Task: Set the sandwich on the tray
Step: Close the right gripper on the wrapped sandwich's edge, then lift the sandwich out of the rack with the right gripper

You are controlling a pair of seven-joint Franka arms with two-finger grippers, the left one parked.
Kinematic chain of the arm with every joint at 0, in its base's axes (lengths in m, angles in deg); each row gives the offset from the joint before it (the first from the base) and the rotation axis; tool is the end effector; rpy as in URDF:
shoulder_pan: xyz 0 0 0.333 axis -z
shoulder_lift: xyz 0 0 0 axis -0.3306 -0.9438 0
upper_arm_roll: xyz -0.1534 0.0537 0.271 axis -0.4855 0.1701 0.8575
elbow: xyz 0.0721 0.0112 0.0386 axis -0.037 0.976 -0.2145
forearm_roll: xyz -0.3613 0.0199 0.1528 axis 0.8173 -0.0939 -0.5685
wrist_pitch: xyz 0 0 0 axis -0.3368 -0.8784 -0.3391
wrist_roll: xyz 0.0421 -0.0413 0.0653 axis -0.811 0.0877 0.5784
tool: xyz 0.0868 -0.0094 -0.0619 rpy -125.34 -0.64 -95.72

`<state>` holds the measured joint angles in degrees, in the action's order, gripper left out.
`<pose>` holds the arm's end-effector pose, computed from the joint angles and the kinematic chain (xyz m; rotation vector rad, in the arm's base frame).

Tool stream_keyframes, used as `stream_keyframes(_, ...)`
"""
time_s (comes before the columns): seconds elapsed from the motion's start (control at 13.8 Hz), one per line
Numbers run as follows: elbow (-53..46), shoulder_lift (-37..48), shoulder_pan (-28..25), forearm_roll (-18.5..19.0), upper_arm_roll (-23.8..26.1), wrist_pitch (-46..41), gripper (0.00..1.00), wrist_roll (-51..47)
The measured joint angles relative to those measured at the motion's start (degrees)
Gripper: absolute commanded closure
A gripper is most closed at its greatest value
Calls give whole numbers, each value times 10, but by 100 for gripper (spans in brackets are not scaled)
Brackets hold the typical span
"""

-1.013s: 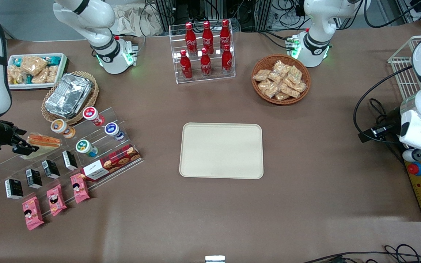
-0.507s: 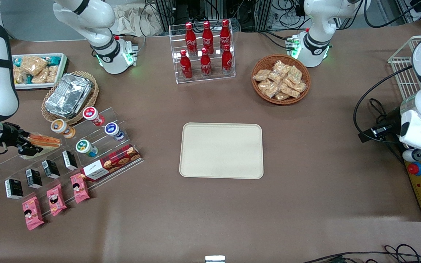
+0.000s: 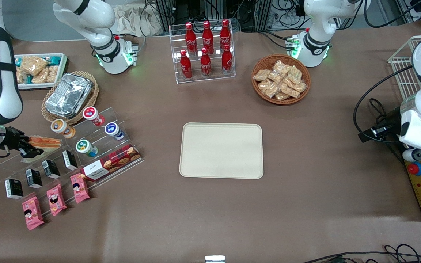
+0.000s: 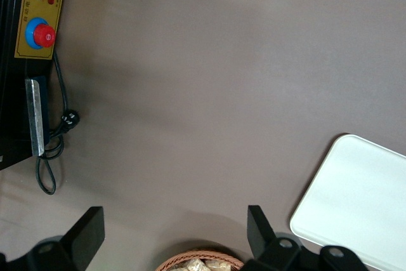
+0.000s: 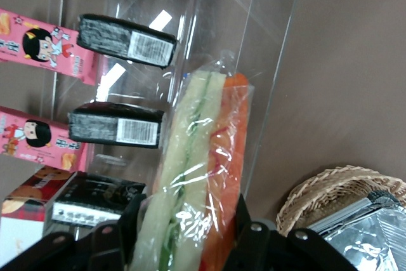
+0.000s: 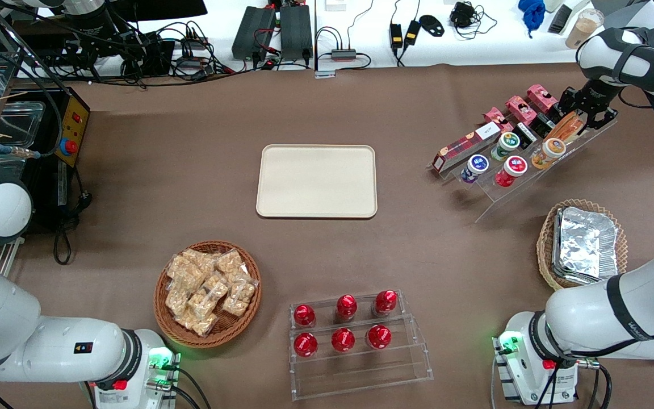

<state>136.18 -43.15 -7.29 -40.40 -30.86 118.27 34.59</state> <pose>0.5649 -0.1826 0.3736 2.8436 -1.2866 -0.1335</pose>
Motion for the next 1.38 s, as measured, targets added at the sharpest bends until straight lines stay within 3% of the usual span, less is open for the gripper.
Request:
stream_keyframes(0.36, -38, 1, -6, 0, 2, -5, 55, 6)
stream_keyframes(0.65, -136, 3, -9, -1, 24, -83, 55, 8)
stream_keyframes(0.87, -181, 5, -12, -4, 64, -139, 55, 8)
stream_keyframes(1.09, -186, 9, -16, -26, 120, -143, 62, 8)
stream_keyframes(1.38, -195, 16, -20, -48, 201, -151, 62, 9)
